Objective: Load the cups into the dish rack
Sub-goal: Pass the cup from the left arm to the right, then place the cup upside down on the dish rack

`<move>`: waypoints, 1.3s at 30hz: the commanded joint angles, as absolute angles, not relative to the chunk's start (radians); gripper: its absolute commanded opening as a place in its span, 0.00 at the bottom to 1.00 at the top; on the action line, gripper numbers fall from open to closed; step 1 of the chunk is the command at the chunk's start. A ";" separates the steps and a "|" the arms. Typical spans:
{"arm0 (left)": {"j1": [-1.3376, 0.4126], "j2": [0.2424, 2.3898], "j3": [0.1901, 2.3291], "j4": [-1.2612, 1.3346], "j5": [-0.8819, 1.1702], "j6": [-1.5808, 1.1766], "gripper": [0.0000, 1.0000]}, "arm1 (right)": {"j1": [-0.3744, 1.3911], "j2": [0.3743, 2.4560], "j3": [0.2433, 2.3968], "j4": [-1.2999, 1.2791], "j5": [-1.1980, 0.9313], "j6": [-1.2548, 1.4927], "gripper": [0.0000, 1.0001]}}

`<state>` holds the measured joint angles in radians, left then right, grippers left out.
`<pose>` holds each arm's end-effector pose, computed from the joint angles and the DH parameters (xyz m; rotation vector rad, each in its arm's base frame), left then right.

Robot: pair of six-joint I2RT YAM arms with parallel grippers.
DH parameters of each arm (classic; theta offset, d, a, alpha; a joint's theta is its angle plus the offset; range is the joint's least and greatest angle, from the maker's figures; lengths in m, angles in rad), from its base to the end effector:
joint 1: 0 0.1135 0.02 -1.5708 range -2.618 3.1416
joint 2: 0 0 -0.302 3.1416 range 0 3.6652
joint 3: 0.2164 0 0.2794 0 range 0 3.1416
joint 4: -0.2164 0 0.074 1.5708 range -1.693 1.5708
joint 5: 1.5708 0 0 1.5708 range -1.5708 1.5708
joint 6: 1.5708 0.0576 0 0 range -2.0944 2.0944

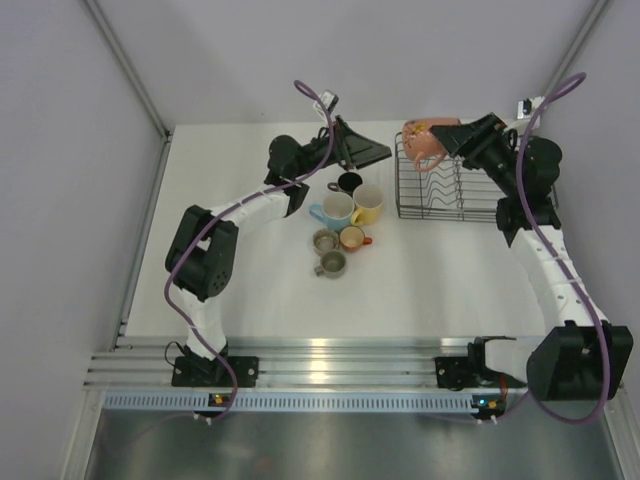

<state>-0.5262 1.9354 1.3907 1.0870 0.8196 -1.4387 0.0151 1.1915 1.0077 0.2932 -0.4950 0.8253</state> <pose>0.4019 -0.2821 0.3640 0.3020 1.4956 -2.0726 0.3109 0.0321 0.4168 0.2031 1.5501 1.0320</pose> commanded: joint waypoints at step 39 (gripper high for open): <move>-0.262 1.293 1.375 -0.367 0.316 -0.348 0.74 | -0.032 1.798 1.655 -0.147 0.221 0.074 0.00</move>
